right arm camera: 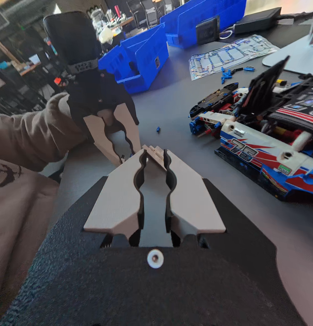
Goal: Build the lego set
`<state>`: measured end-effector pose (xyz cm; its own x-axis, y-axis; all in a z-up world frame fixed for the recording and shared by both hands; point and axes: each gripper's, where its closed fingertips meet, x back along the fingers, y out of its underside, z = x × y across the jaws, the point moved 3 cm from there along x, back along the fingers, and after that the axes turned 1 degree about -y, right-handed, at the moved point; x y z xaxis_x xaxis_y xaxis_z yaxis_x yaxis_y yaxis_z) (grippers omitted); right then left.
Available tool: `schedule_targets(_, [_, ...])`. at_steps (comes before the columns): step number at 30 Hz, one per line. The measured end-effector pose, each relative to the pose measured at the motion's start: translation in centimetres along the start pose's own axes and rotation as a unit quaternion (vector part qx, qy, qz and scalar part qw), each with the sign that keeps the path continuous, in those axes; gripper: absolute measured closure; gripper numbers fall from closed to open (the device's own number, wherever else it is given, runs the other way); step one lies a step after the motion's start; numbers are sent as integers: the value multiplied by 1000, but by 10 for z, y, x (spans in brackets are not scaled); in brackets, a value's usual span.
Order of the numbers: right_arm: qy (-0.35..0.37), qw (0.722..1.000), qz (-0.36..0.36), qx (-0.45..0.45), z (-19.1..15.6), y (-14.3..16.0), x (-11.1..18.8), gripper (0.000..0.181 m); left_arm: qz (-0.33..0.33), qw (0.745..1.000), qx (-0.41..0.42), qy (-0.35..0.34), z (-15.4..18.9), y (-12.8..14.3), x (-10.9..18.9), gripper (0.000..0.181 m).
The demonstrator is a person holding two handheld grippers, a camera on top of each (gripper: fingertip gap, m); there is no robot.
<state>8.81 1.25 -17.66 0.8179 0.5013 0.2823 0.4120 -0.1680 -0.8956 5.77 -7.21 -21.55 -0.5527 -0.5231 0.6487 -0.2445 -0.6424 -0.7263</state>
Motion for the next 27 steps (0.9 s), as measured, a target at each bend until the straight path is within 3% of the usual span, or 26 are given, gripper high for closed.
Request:
schedule_targets(4, [-6,980,-87,181,-19,20,-9,158,-70,995,-63,-28,1,19,-4,162])
schedule_targets(7, [1,953,-163,257,-21,42,-18,156,-84,991,-93,-37,-1,20,-8,163])
schedule_targets(12, [18,923,-230,309,-10,58,-22,159,-86,986,-122,-76,-15,18,-2,154])
schedule_targets(18, [-9,906,-254,338,-8,52,-26,160,-52,985,-131,-98,-19,19,26,146])
schedule_targets(21, [-28,891,-263,369,-10,45,-33,160,-74,989,-106,-70,-18,32,30,131])
schedule_targets(24, [-61,878,-272,390,-18,44,-43,167,-110,982,-125,-83,-22,44,29,131])
schedule_targets(27, [-37,865,-300,402,-9,49,-48,174,-105,982,-126,-89,-24,43,29,133])
